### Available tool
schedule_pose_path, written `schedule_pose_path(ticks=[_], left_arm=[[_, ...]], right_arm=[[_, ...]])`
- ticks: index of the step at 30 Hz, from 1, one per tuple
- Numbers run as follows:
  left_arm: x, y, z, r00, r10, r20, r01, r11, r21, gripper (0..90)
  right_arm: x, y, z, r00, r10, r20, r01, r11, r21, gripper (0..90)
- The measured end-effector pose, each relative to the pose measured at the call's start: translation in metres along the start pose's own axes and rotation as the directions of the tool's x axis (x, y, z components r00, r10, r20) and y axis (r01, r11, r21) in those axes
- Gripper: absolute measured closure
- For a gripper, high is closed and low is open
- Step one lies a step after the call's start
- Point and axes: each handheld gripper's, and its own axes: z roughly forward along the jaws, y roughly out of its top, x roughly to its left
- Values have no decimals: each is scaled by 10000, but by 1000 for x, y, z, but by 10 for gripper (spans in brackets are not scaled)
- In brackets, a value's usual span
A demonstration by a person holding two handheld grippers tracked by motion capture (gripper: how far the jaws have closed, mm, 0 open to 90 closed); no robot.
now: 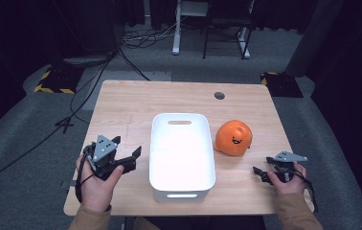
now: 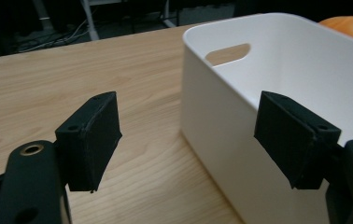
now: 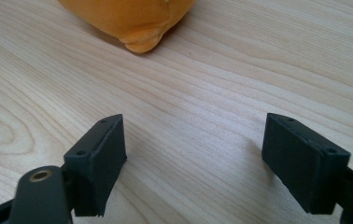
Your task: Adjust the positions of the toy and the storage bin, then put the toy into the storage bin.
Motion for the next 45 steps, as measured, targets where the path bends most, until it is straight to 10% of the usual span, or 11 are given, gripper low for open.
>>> schedule_pose_path(ticks=[15,25,26,29,32,45], left_arm=[[37,-50,40,9989,-70,-455,157,9810,1935,218],[54,-81,63,9995,177,245,-242,9543,2980,253],[55,-84,66,9976,637,266,-689,9389,3374,253],[54,-89,70,9929,1145,328,-1185,9233,3654,253],[57,-92,73,9951,719,678,-906,9374,3364,236],[63,-90,77,9939,768,790,-997,9324,3474,188]], right_arm=[[0,0,0,10000,-20,-12,20,10000,4,219],[5,4,-5,9957,-917,-88,918,9958,25,362],[7,11,-9,9940,-1080,-146,1080,9941,-36,378],[8,19,-13,9938,-1087,-222,1089,9940,71,396],[7,28,-20,9920,-1212,-361,1219,9924,162,449],[9,43,-30,9980,-603,206,618,9951,-770,313]])
